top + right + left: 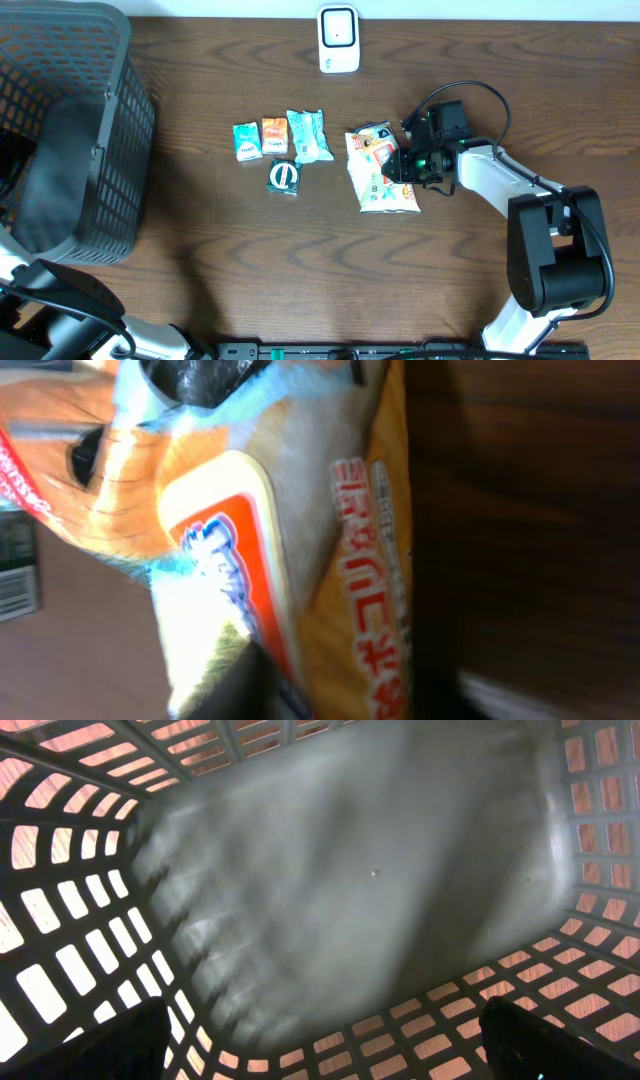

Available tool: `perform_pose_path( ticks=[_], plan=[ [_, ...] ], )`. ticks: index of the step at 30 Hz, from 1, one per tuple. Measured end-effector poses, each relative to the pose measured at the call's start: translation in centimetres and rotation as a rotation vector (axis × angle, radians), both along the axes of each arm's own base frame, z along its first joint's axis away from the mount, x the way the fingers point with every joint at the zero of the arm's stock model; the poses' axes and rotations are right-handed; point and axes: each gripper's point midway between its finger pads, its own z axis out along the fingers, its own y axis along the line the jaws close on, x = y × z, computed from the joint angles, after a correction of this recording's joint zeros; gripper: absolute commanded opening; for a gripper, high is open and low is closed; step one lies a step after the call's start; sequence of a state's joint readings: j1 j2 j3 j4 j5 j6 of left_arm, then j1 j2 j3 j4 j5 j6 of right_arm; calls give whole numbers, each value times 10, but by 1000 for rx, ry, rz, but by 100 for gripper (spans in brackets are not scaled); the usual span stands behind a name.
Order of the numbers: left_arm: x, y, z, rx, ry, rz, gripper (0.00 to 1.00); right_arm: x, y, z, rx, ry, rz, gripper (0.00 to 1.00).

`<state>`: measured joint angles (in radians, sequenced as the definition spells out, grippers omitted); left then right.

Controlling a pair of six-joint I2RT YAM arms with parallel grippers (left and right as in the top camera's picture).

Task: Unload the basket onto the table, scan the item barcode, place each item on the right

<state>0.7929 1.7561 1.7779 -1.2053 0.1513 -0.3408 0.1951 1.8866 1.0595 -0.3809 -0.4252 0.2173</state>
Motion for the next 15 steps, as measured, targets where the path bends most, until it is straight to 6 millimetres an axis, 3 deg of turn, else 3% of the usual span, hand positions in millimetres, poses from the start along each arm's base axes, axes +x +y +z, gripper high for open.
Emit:
perform_pose_path(
  ticks=[5, 8, 10, 15],
  plan=[
    [0, 0, 0, 0, 0, 0, 98, -8, 24, 12, 180, 74, -18, 1],
    [0, 0, 0, 0, 0, 0, 98, -8, 48, 34, 386, 116, -12, 1],
    [0, 0, 0, 0, 0, 0, 98, -1, 69, 68, 603, 127, 14, 1],
    [0, 0, 0, 0, 1, 0, 98, -3, 89, 134, 922, 301, 60, 1]
  ],
)
